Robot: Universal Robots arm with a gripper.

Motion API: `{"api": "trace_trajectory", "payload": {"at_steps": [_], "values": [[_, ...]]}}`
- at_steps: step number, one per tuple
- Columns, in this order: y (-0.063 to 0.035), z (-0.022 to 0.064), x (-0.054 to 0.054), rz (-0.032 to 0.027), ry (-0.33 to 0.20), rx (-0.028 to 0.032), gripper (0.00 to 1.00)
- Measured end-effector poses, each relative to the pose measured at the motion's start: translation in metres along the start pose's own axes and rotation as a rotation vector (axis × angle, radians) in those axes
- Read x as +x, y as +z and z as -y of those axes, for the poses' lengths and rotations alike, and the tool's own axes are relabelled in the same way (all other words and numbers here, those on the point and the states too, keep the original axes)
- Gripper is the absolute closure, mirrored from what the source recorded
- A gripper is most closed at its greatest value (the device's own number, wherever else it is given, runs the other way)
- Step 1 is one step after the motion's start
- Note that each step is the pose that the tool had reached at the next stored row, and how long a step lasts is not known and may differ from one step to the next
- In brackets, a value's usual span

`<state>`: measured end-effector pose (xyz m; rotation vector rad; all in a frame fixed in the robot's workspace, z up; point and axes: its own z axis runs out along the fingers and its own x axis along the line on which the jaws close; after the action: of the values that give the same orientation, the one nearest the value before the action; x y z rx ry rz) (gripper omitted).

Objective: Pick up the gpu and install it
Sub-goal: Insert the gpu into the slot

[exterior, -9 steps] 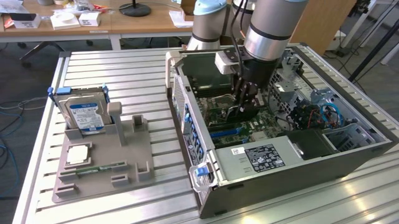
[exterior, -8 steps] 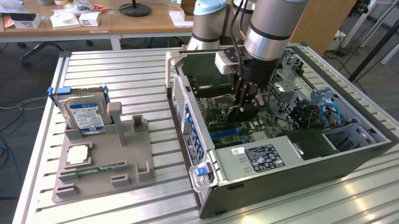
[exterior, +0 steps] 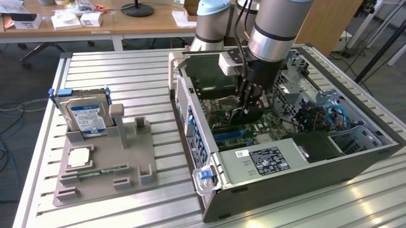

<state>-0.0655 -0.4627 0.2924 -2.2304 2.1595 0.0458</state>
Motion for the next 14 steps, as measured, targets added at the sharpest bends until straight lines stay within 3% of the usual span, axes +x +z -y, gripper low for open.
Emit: {"api": "trace_trajectory", "payload": {"at_steps": [14], "values": [[0.0,0.0002,0.0,0.0,0.0,0.0,0.74]]}}
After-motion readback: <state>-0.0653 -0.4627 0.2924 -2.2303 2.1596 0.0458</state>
